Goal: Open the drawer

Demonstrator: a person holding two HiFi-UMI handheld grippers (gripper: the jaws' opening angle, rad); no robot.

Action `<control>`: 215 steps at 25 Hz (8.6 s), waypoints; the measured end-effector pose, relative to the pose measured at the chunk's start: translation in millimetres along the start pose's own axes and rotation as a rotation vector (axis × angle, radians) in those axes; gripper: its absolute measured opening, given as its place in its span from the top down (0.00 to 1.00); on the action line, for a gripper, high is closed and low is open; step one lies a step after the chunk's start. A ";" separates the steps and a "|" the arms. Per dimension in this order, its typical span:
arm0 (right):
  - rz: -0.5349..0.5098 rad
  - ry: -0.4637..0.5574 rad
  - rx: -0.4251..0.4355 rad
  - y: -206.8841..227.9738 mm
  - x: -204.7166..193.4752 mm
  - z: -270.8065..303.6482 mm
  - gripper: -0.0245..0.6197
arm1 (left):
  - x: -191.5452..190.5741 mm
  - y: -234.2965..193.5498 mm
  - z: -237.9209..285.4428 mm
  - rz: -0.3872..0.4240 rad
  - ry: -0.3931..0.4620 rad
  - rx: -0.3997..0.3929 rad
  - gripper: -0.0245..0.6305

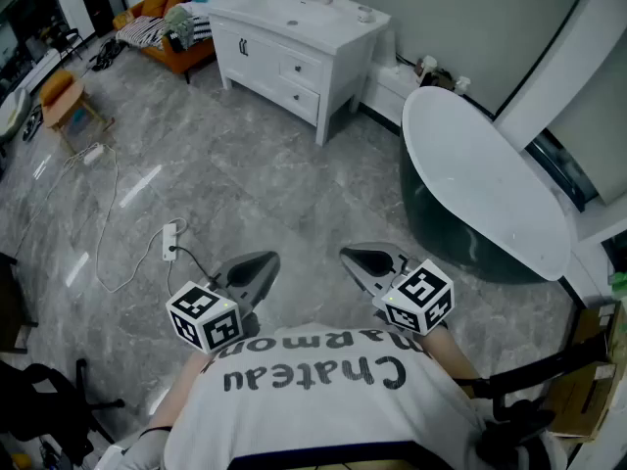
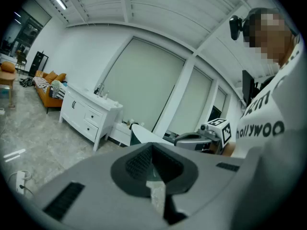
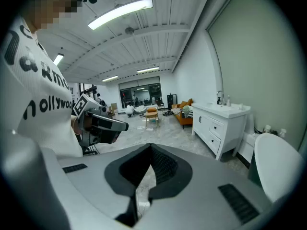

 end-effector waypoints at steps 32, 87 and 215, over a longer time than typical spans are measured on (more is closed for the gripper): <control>0.169 0.084 0.007 -5.7 45.9 97.8 0.95 | 44.7 -92.5 -64.1 0.196 0.177 0.023 0.95; 0.119 0.069 0.070 301.7 202.9 327.1 0.95 | 158.8 -407.8 117.4 -0.072 0.287 0.243 0.95; 1.003 -0.091 -0.989 831.4 96.6 727.4 0.74 | 215.9 -933.7 548.0 0.117 -0.368 -0.334 0.95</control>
Point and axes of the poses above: the fingertips, and each gripper's own axes: z forward along the fingers, y to its right, x out of its top, the point moved 2 cm from there along -z, backward along the fingers, and after that the axes turned 8 degrees about z, right-handed, at the moved point
